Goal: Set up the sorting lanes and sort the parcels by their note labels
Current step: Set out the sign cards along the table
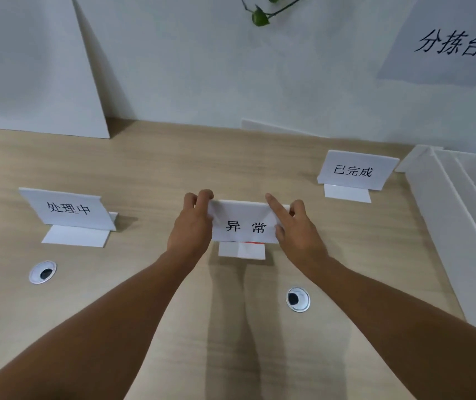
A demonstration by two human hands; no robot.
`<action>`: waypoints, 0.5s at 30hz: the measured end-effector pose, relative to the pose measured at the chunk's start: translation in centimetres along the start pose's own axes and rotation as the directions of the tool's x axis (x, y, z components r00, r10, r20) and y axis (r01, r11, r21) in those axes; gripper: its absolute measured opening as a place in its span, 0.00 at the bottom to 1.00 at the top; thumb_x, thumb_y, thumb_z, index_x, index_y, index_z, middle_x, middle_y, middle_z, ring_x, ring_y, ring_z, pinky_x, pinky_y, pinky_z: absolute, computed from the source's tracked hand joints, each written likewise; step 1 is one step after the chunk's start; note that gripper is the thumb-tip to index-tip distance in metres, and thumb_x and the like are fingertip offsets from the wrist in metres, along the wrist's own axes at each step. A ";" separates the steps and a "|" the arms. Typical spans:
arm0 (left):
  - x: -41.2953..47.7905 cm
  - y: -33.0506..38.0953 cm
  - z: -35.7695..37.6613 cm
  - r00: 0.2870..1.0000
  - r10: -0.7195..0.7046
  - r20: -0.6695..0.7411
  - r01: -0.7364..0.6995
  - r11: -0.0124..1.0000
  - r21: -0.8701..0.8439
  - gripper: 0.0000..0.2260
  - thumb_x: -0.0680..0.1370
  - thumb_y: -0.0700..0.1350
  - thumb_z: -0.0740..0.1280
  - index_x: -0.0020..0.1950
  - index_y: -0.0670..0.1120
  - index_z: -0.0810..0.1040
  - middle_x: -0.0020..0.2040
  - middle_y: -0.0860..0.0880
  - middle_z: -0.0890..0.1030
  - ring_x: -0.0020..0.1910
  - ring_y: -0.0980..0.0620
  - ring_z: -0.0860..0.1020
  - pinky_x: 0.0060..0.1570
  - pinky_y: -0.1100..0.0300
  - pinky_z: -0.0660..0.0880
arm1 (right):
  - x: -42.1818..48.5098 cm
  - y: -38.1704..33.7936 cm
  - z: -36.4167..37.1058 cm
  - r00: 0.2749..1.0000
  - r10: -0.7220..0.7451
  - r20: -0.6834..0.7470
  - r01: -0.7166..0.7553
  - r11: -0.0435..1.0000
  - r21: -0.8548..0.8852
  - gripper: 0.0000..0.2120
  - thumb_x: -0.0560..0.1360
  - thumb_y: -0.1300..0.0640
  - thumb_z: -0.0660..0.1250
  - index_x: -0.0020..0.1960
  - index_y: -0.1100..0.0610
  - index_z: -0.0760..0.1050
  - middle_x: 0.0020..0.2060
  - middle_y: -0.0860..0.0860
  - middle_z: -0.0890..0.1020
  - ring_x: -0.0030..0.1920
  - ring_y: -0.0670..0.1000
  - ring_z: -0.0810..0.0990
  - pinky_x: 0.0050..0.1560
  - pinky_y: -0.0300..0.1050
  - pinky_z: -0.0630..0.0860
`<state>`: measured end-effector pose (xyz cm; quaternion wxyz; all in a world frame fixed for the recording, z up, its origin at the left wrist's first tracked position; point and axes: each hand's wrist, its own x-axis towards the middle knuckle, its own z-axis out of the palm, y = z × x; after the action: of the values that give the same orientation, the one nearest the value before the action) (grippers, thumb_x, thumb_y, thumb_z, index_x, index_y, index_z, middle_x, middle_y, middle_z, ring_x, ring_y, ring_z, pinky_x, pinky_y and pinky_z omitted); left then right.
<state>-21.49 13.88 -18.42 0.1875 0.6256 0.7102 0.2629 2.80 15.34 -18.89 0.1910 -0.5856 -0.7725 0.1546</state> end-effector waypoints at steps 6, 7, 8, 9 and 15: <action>0.5 -2.1 3.7 0.999 0.024 0.044 -0.025 0.999 0.026 0.20 0.80 0.35 0.60 0.67 0.54 0.63 0.60 0.47 0.68 0.40 0.42 0.74 0.36 0.53 0.70 | 0.1 2.7 3.9 0.999 0.019 0.044 -0.019 1.000 -0.001 0.33 0.80 0.64 0.62 0.81 0.45 0.59 0.51 0.49 0.63 0.41 0.50 0.69 0.41 0.45 0.72; 0.4 -2.2 3.9 0.999 0.025 0.037 -0.026 0.999 0.026 0.21 0.79 0.35 0.60 0.67 0.55 0.62 0.60 0.47 0.68 0.41 0.42 0.74 0.36 0.53 0.70 | 0.0 2.8 4.1 0.999 0.018 0.047 -0.018 1.000 0.009 0.34 0.80 0.64 0.62 0.81 0.44 0.58 0.51 0.48 0.63 0.41 0.49 0.68 0.42 0.43 0.70; 0.4 -2.2 3.8 0.999 0.019 0.035 -0.020 1.000 0.022 0.22 0.79 0.36 0.60 0.68 0.56 0.62 0.61 0.46 0.68 0.42 0.42 0.75 0.37 0.53 0.70 | 0.0 2.8 4.1 0.999 0.013 0.051 -0.014 1.000 0.015 0.34 0.80 0.63 0.63 0.81 0.43 0.56 0.52 0.48 0.62 0.43 0.49 0.68 0.43 0.43 0.70; 0.4 -2.0 3.6 0.999 0.005 0.041 -0.005 1.000 0.017 0.23 0.79 0.36 0.61 0.68 0.56 0.61 0.62 0.46 0.68 0.46 0.42 0.75 0.38 0.52 0.71 | -0.2 2.8 3.9 0.998 0.004 0.058 -0.006 1.000 0.022 0.36 0.80 0.62 0.64 0.81 0.42 0.55 0.53 0.48 0.63 0.45 0.50 0.69 0.45 0.44 0.72; -0.6 2.3 0.6 0.997 0.075 -0.028 -0.072 0.991 0.109 0.28 0.75 0.50 0.72 0.71 0.44 0.66 0.68 0.42 0.69 0.64 0.39 0.72 0.54 0.45 0.75 | -1.8 4.0 -0.9 0.999 0.027 0.025 -0.030 0.986 0.162 0.42 0.78 0.55 0.68 0.80 0.37 0.44 0.70 0.52 0.62 0.66 0.54 0.70 0.65 0.51 0.74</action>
<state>-19.20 13.51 -17.57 0.1321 0.6563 0.7027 0.2408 7.10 14.65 -20.13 0.2272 -0.5772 -0.7510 0.2264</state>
